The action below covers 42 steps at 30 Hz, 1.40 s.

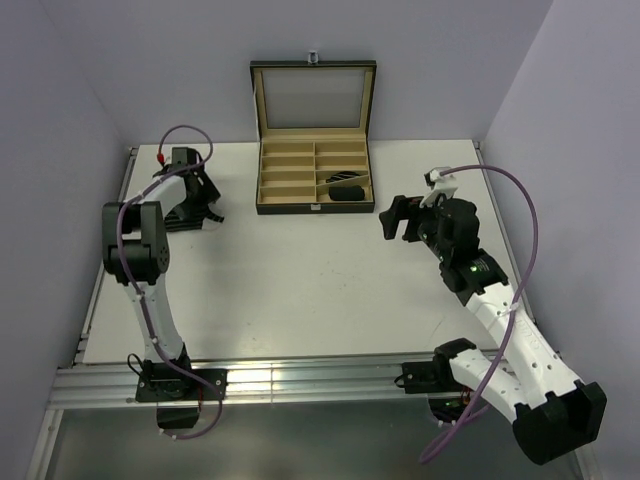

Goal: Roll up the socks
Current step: Move the sock to the center of the board.

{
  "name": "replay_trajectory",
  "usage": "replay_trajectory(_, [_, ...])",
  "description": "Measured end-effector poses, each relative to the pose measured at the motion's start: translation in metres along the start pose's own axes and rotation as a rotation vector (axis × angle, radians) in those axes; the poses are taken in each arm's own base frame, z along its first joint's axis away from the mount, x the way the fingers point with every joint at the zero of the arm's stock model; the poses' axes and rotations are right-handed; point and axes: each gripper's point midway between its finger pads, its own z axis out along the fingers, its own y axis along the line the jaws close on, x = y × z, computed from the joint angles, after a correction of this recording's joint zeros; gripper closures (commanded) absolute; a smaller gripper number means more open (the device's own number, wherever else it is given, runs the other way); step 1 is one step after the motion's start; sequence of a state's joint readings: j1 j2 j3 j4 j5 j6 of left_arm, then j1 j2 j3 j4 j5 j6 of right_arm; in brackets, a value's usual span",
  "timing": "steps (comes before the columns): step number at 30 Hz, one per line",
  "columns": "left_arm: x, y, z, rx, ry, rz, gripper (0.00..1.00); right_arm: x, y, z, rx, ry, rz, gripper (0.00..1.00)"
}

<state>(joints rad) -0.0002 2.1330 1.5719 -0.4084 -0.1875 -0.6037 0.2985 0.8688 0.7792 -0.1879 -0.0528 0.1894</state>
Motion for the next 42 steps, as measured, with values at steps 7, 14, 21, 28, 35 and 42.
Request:
replay_trajectory(7, [0.104, 0.039, -0.075, -0.02, 0.16, 0.042, 0.17, 0.004, 0.005, 0.002, -0.031, 0.017, 0.004, 0.06])
replay_trajectory(14, [0.196, 0.013, -0.131, 0.078, 0.247, 0.225, 0.15, 0.008, 0.011, 0.003, -0.066, 0.035, 0.005, 0.05])
replay_trajectory(21, [0.261, -0.051, -0.164, 0.259, 0.251, 0.543, 0.09, 0.008, 0.022, -0.001, -0.127, 0.039, 0.005, 0.0])
replay_trajectory(28, [0.275, -0.094, -0.204, 0.399, 0.127, 0.712, 0.08, 0.014, 0.034, -0.002, -0.201, 0.073, 0.003, 0.0])
replay_trajectory(35, [0.211, -0.101, -0.248, 0.44, -0.048, 0.395, 0.14, 0.029, 0.054, 0.0, -0.268, 0.123, -0.022, 0.08])
replay_trajectory(42, [0.197, -0.049, -0.178, 0.23, 0.022, 0.129, 0.18, 0.054, 0.086, 0.0, -0.347, 0.199, -0.08, 0.14])
